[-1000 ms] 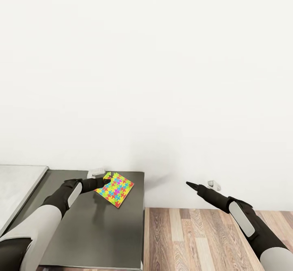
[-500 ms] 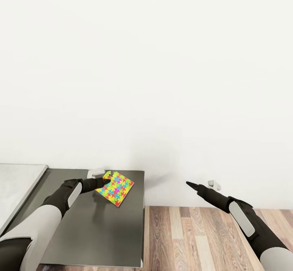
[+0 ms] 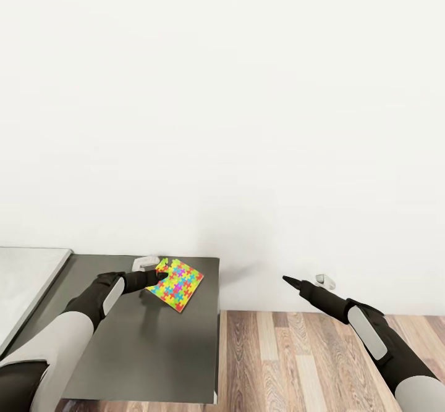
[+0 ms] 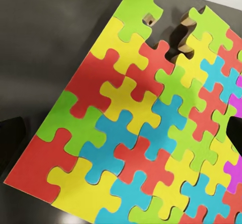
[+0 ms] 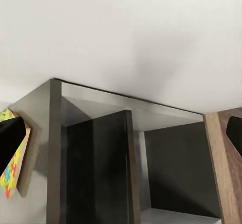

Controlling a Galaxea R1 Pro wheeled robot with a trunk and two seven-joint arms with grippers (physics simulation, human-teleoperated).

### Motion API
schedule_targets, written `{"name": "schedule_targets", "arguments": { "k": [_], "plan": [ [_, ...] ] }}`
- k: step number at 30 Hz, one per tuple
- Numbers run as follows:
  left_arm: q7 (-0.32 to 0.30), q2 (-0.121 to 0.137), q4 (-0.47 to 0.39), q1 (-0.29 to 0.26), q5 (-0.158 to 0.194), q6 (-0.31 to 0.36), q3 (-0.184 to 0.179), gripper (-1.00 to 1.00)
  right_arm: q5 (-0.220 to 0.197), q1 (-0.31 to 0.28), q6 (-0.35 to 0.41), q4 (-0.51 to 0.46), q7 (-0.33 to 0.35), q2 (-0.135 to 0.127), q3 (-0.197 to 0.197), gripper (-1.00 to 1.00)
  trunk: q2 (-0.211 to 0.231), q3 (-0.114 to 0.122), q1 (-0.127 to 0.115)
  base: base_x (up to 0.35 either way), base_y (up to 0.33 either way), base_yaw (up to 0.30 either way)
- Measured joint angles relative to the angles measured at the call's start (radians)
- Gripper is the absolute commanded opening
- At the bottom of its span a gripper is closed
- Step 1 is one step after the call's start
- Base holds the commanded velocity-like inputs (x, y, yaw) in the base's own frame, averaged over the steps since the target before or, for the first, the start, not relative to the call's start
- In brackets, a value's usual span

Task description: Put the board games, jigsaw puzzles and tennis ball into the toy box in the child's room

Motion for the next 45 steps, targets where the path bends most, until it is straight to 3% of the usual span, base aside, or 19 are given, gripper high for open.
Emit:
{"name": "schedule_targets", "arguments": {
  "k": [45],
  "plan": [
    [-0.015, 0.0, 0.0, 0.0, 0.0, 0.0, -0.004, 1.0, 0.001, 0.0, 0.0, 0.0, 0.001, 0.0, 0.001, 1.0, 0.0, 0.0, 0.0, -0.009, -0.056, 0.0]
  ]
}}
